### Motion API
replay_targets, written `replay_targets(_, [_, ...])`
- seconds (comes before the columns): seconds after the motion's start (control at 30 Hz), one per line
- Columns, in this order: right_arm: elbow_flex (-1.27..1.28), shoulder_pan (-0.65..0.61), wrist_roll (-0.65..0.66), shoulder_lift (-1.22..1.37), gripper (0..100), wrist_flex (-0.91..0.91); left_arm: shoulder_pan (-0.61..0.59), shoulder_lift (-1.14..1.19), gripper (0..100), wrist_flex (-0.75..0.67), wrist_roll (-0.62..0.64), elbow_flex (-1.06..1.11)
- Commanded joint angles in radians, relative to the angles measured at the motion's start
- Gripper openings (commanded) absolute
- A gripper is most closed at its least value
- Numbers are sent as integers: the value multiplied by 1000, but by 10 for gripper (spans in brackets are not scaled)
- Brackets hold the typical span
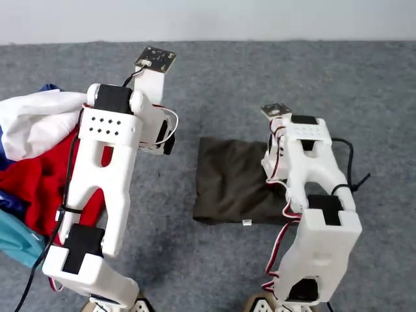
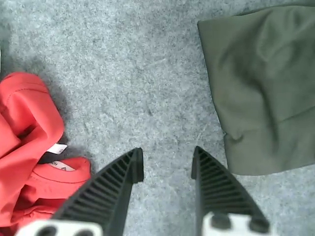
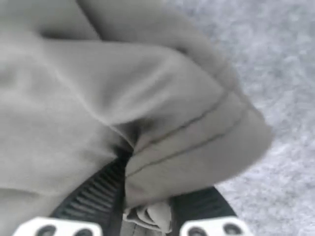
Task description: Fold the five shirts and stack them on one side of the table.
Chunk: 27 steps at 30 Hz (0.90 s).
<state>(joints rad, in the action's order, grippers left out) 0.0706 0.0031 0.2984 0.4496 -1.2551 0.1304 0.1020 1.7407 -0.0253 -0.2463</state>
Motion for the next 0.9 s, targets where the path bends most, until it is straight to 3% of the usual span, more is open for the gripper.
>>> replay_targets(0.0, [-100, 54, -15, 30, 10, 38, -12, -44, 170, 12, 2, -2])
replay_targets(0.23, [-348, 185, -25, 38, 10, 48, -9, -43, 170, 12, 2, -2])
replay_targets(0.4, [-404, 260, -40, 38, 10, 165, -9, -46, 170, 12, 2, -2])
replay_targets(0.87, [-405, 630, -626, 189, 10, 140, -9, -44, 170, 12, 2, -2])
